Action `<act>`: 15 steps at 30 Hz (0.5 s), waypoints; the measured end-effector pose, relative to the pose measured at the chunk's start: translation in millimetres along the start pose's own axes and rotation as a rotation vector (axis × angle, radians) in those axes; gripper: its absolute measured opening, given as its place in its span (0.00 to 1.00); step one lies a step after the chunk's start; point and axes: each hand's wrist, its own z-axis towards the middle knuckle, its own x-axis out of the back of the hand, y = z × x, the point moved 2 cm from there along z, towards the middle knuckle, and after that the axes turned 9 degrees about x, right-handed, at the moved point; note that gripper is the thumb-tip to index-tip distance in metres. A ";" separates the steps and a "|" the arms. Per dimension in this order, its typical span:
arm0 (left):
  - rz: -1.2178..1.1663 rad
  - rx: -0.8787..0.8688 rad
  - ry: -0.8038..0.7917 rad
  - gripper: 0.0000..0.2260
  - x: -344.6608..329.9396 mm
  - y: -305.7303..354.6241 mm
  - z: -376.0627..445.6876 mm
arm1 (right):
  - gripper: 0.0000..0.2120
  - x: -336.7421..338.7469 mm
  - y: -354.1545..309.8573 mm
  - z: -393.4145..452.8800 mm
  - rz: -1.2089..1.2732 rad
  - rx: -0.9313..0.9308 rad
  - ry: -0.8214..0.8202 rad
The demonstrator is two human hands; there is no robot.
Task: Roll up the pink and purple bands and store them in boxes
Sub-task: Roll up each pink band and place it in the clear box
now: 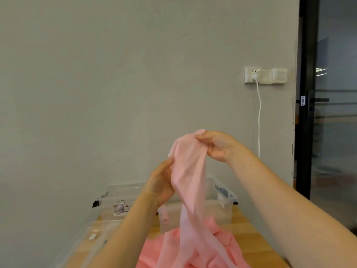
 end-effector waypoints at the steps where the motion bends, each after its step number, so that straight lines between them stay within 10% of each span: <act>1: 0.100 0.051 -0.018 0.09 -2.4 3.6 -0.6 | 0.10 2.3 3.2 1.0 -0.025 0.006 0.015; 8: 0.062 -0.099 -0.005 0.10 7.1 25.9 6.1 | 0.12 20.0 7.9 4.5 0.074 0.064 0.247; 15: 0.297 -0.102 -0.060 0.19 -18.1 64.2 19.8 | 0.36 14.7 27.3 -18.1 -0.212 -0.272 0.000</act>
